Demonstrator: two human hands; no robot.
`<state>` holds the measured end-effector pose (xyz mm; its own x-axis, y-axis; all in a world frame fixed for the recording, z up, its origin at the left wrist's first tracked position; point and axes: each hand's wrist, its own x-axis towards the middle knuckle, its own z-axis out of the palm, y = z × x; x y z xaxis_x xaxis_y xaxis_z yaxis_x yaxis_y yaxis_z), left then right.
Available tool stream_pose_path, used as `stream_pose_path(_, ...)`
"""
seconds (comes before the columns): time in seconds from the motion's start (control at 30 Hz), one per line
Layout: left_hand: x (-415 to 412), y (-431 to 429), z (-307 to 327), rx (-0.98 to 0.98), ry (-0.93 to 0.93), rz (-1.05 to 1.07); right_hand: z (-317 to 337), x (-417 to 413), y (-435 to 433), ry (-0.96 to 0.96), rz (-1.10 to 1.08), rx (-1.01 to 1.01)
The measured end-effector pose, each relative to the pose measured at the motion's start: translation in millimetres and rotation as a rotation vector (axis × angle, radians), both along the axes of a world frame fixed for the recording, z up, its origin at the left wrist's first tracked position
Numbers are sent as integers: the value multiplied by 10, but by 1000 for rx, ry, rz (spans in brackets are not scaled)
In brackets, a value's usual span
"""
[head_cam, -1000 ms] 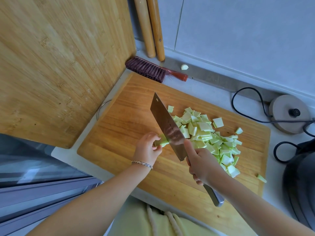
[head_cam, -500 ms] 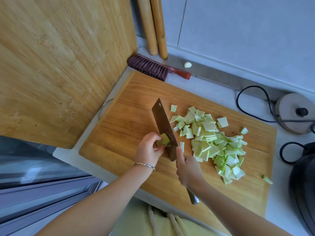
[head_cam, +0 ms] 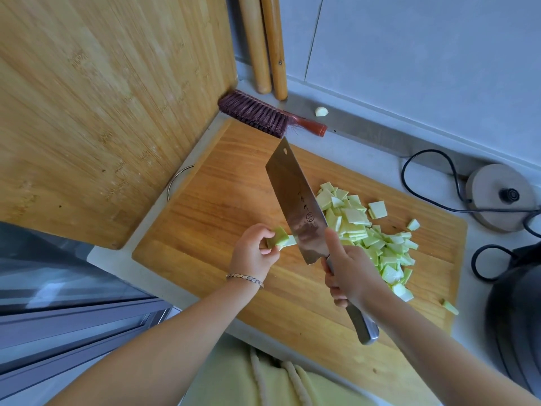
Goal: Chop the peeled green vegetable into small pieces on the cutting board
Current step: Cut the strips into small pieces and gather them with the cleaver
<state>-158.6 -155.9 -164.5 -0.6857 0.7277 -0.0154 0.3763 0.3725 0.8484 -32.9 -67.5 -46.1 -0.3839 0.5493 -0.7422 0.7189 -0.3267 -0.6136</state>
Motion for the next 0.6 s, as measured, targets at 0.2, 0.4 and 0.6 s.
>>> stream_pose_path(0.2,3,1,27,-3,23,-10,-29,-34,-52,-18,44,2)
stream_pose_path(0.4,4,3,26,-13,34,-5,-29,-42,-58,-42,62,22)
stream_pose_path(0.6,16,1,33,-29,71,-16,-40,60,-99,-107,90,-9)
